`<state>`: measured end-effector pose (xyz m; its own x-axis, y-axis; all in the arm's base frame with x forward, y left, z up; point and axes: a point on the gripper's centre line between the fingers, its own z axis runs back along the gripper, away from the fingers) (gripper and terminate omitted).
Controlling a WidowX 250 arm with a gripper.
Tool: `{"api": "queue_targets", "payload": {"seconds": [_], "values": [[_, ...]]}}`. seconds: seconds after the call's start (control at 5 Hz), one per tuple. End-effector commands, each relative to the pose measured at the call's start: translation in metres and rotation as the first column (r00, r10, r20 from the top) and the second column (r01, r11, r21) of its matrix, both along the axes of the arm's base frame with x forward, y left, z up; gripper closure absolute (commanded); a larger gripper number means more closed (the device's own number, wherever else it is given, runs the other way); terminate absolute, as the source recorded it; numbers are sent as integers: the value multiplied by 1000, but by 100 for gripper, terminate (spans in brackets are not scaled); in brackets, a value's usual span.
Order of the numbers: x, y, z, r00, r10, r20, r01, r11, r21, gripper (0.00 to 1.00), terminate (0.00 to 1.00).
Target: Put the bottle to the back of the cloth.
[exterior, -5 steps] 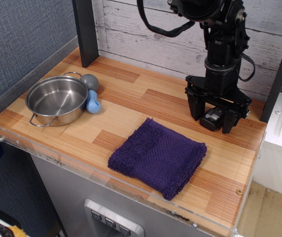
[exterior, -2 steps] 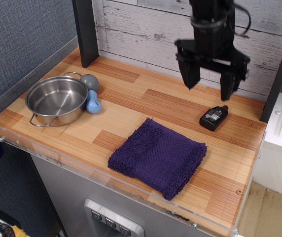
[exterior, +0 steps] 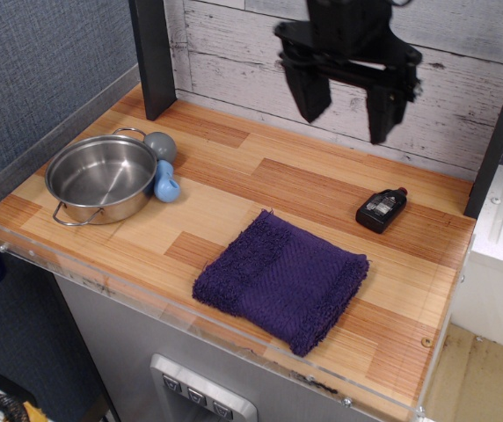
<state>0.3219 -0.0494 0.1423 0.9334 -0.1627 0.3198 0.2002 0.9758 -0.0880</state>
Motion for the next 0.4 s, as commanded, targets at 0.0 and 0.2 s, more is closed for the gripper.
{"api": "queue_targets", "payload": {"seconds": [0.0,0.2], "values": [[-4,2,12,999,2,43,-2,1000,-1,0,0],[-4,2,12,999,2,43,-2,1000,-1,0,100]]}}
